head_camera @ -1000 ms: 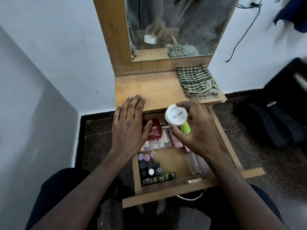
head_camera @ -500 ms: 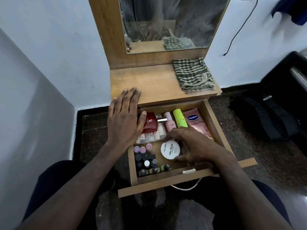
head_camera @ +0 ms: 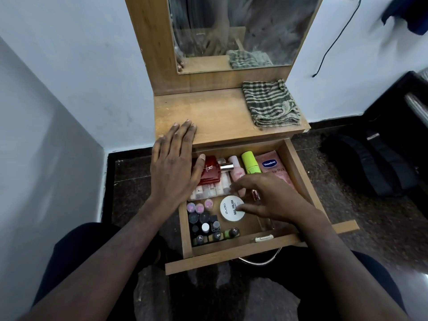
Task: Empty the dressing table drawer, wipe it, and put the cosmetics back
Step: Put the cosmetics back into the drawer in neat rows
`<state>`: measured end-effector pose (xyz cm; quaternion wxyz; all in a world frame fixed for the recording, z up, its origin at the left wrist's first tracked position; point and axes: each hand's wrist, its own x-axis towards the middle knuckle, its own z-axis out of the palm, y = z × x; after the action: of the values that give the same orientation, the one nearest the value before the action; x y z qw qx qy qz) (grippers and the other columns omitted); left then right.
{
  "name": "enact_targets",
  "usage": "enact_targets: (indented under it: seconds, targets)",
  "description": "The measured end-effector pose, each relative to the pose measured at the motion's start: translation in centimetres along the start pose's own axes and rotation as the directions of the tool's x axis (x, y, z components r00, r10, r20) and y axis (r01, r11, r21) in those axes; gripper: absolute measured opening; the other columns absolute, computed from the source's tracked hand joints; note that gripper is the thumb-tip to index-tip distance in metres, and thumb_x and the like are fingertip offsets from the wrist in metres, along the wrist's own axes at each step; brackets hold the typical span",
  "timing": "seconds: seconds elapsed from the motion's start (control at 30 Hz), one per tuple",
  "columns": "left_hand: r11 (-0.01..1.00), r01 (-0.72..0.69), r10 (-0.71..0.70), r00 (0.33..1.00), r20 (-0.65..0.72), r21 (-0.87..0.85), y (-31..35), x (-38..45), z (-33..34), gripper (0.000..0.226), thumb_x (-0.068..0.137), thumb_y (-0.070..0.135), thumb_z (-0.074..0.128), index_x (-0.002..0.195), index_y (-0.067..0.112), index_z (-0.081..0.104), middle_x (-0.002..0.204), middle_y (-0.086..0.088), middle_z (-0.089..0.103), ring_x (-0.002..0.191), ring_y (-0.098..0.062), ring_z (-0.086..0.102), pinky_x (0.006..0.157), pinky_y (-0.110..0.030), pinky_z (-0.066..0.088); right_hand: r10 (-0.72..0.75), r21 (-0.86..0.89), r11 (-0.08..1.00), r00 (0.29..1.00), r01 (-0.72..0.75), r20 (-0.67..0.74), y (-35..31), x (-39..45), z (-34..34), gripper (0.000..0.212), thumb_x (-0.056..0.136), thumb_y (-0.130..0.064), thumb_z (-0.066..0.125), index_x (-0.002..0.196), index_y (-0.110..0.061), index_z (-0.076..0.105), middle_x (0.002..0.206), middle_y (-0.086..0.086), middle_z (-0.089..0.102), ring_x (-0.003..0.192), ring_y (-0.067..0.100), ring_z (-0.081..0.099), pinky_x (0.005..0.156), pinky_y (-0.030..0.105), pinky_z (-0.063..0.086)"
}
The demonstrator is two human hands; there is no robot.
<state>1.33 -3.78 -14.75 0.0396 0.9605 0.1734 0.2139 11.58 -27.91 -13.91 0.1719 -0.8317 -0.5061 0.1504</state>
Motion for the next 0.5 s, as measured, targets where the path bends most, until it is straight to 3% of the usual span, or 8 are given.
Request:
enact_targets:
  seconds: [0.1,0.2,0.33,0.43,0.5]
  targets:
    - [1.0,-0.003,0.003,1.0,0.004,-0.028,-0.2,0.0,0.1,0.068,0.108,0.047,0.048,0.167,0.02,0.027,0.173,0.001,0.028,0.161,-0.019,0.019,0.13,-0.045,0.012,0.065,-0.042,0.997,0.993,-0.069,-0.101,0.0,0.0,0.1,0.035,0.093,-0.044,0.073,0.125,-0.031,0.068,0.123,-0.011,0.072,0.111,0.006,0.061,0.092,0.038,0.058]
    - [0.999,-0.017,0.018,1.0,0.025,-0.046,-0.7,-0.4,0.1,0.067,0.109,0.045,0.047,0.167,0.021,0.025,0.174,0.002,0.026,0.162,-0.018,0.017,0.131,-0.045,0.011,0.105,-0.037,0.993,0.973,-0.115,-0.207,0.3,-0.1,-0.2,0.036,0.094,-0.036,0.073,0.129,-0.027,0.068,0.126,-0.007,0.072,0.118,0.012,0.06,0.098,0.041,0.055]
    - [0.998,-0.046,0.051,0.993,0.11,-0.047,-0.9,-1.6,-0.8,0.069,0.11,0.053,0.031,0.169,0.022,0.014,0.177,0.004,0.014,0.164,-0.015,0.005,0.133,-0.046,0.005,0.211,0.032,0.977,0.931,-0.211,-0.298,0.3,-1.1,-0.9,0.049,0.095,-0.034,0.072,0.142,-0.026,0.059,0.152,0.0,0.056,0.141,0.019,0.049,0.115,0.044,0.045]
    - [0.966,0.06,-0.019,0.986,0.165,-0.251,0.1,-3.5,-2.2,0.073,0.108,0.06,0.026,0.169,0.023,0.015,0.177,0.006,0.011,0.163,-0.012,0.002,0.132,-0.044,0.006,0.304,0.097,0.953,0.91,-0.289,-0.282,-0.3,-2.2,-1.1,0.055,0.1,-0.035,0.065,0.153,-0.024,0.05,0.169,0.002,0.034,0.154,0.023,0.034,0.125,0.044,0.032]
    - [0.856,0.216,-0.132,0.97,0.205,-0.47,1.1,-5.0,-3.6,0.074,0.106,0.063,0.029,0.168,0.025,0.021,0.177,0.01,0.012,0.163,-0.01,0.007,0.129,-0.043,0.012,0.371,0.168,0.927,0.876,-0.334,-0.309,-0.5,-3.1,-1.6,0.054,0.104,-0.04,0.057,0.155,-0.024,0.048,0.17,0.003,0.033,0.154,0.023,0.034,0.125,0.046,0.031]
